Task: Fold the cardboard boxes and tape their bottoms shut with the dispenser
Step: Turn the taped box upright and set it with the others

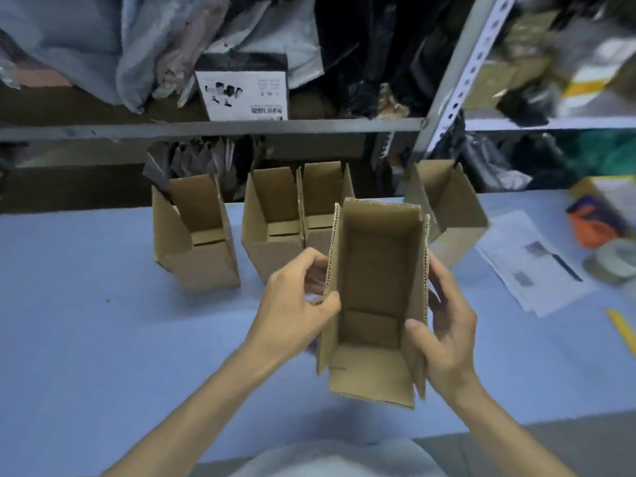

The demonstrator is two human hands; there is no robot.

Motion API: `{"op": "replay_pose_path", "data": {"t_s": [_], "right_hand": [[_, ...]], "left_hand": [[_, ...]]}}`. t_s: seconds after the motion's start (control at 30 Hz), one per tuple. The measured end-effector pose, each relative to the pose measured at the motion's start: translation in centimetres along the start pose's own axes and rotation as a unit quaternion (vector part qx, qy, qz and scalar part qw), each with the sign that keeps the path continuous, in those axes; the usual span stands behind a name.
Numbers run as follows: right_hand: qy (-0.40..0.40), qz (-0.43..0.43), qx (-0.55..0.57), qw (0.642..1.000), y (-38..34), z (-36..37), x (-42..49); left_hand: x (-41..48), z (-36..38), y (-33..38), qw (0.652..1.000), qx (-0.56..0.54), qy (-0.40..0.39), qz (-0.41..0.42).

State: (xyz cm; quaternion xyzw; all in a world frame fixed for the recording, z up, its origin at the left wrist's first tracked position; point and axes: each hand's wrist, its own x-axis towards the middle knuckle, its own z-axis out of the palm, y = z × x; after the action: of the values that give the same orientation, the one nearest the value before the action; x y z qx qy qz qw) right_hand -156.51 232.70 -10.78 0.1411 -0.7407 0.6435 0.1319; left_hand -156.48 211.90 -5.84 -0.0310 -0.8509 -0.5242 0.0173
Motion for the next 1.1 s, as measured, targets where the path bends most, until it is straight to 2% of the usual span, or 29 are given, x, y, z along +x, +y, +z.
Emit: {"op": "replay_pose_path", "data": {"t_s": [0.13,0.3,0.53,0.63,0.77,0.9,1.1], "right_hand": [[0.015,0.014,-0.029,0.999,0.2,-3.9,1.0],[0.048,0.045,-0.059,0.996,0.6,-6.4,3.1],[0.090,0.139,-0.041,0.985,4.1,-6.7,9.9],[0.058,0.143,-0.108,0.982,6.0,-6.9,14.0],[-0.021,0.080,-0.261,0.962,8.5,-7.0,19.7],[-0.089,0.070,-0.383,0.917,11.6,-6.2,23.2],[-0.169,0.079,-0.467,0.865,14.2,-4.9,24.5]], "left_hand": [[2.3,2.6,1.0,0.999,-0.023,-0.033,0.016],[5.3,5.6,1.5,0.999,-0.038,-0.034,-0.005],[12.7,9.0,0.8,0.996,0.003,0.018,-0.084],[16.6,9.8,0.3,0.994,0.041,0.025,-0.100],[21.3,10.2,0.2,0.989,0.113,0.056,-0.079],[24.0,11.1,-0.5,0.979,0.190,0.042,-0.056],[25.5,12.3,-2.2,0.960,0.267,-0.004,-0.082]]}}
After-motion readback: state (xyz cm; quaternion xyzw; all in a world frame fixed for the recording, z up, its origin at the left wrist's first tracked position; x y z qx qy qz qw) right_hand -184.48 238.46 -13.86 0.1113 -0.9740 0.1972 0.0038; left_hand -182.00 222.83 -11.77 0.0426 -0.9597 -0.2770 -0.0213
